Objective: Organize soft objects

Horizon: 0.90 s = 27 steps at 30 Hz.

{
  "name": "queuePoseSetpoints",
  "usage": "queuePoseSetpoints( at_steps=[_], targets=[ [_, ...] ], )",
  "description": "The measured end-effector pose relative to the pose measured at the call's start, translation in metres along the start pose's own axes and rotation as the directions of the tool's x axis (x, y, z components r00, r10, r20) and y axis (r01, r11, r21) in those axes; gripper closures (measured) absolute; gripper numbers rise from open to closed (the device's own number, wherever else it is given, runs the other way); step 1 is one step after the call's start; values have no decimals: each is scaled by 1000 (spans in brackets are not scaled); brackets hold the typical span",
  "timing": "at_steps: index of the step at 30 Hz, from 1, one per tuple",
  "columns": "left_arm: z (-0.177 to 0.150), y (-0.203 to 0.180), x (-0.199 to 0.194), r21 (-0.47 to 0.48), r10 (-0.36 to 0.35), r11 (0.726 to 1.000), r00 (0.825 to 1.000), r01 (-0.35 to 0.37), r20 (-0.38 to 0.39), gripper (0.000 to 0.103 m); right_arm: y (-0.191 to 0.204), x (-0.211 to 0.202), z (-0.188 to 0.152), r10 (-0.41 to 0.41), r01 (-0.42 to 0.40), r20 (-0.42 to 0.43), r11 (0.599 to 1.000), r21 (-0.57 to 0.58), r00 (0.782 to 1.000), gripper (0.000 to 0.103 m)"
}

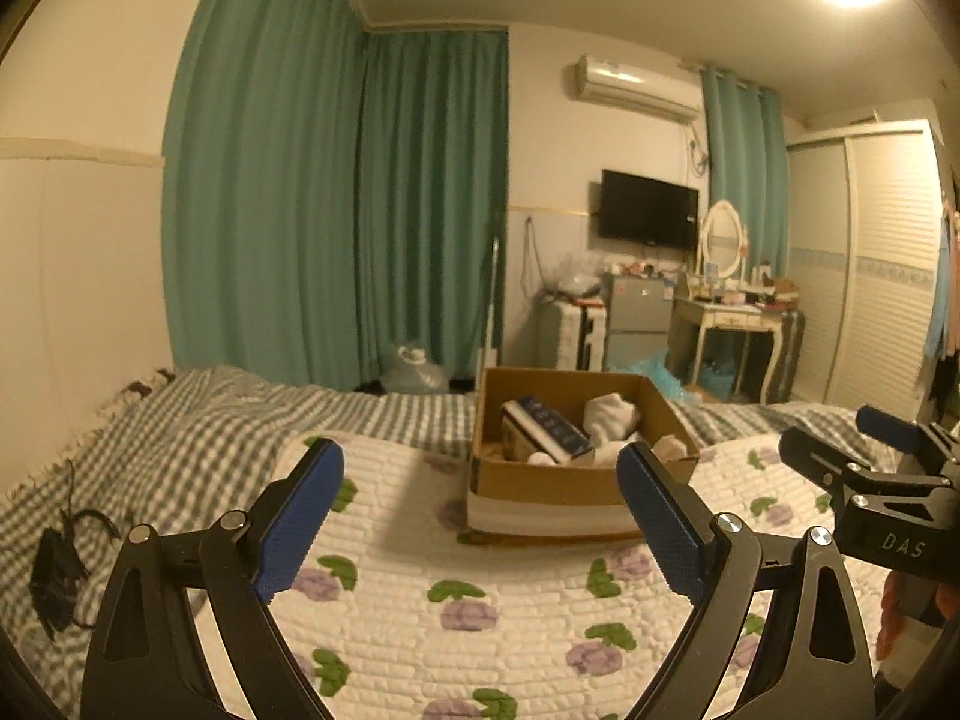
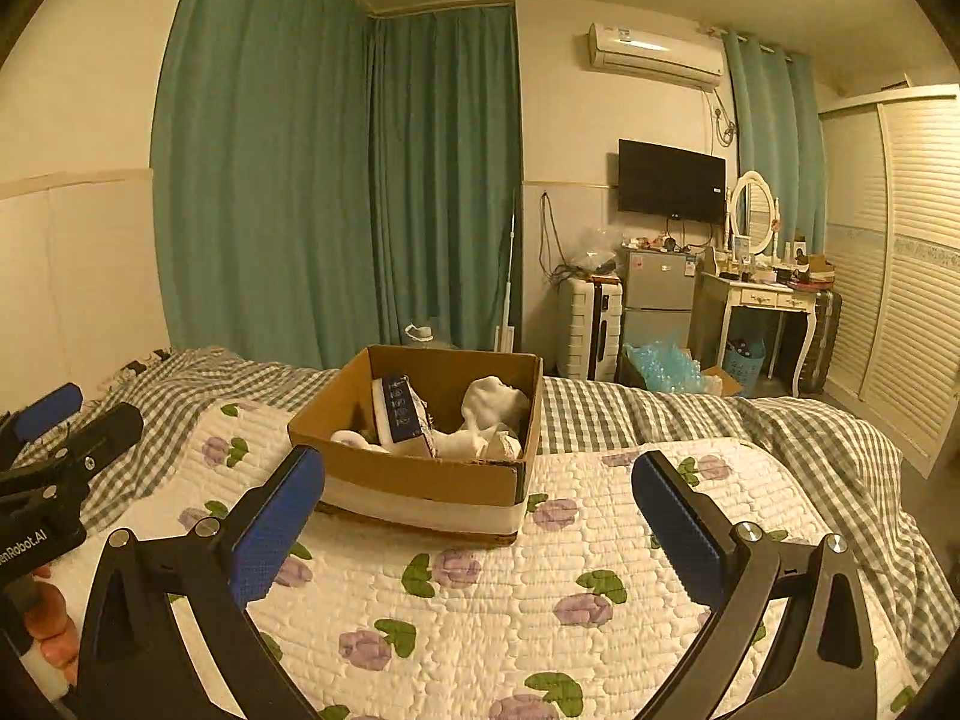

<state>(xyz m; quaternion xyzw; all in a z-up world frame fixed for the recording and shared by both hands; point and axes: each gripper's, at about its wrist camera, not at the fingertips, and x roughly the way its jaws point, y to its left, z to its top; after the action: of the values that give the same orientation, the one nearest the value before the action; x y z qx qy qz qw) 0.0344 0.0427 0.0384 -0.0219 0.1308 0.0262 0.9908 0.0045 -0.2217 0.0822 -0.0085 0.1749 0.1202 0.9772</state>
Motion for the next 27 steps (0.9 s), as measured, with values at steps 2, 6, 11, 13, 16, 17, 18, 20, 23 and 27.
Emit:
queuePoseSetpoints(
  at_steps=[2, 6, 11, 13, 16, 17, 18, 20, 23, 27],
  targets=[
    [0, 1, 0, -4, -6, 1000, 1000, 6, -7, 9, 0, 0, 0, -7, 7, 2, 1000, 3, 1000, 0],
    [-3, 1, 2, -5, -6, 1000, 1000, 6, -21, 9, 0, -2, 0, -12, 12, 9, 1000, 5, 1000, 0],
    [-3, 1, 2, 0, -5, 1000, 1000, 5, -20, 9, 3, -2, 2, -17, 17, 9, 1000, 3, 1000, 0],
    [-3, 0, 2, 1, -13, 1000, 1000, 13, -21, 9, 4, -1, 1, -16, 16, 7, 1000, -1, 1000, 0],
    [-3, 1, 1, -14, -20, 1000, 1000, 20, -21, 9, 4, 1, -1, -17, 17, -3, 1000, -3, 1000, 0],
    [-3, 2, 1, -15, -23, 1000, 1000, 23, -20, 9, 4, 1, -1, -19, 19, -5, 1000, -3, 1000, 0],
    [-3, 2, 1, -15, -27, 1000, 999, 27, -17, 9, 4, 2, -2, -18, 18, -7, 1000, -2, 1000, 0],
    [-3, 2, 0, -16, -28, 999, 1000, 28, -14, 9, 3, 2, -2, -19, 19, -9, 1000, 1, 1000, 0],
    [-4, 1, 1, -13, -28, 1000, 999, 28, -17, 9, 3, 2, -2, -22, 22, -9, 1000, 3, 1000, 0],
    [-5, 1, 3, -11, -32, 999, 999, 32, -26, 9, 2, 2, -3, -24, 24, -11, 1000, 4, 1000, 0]
  ],
)
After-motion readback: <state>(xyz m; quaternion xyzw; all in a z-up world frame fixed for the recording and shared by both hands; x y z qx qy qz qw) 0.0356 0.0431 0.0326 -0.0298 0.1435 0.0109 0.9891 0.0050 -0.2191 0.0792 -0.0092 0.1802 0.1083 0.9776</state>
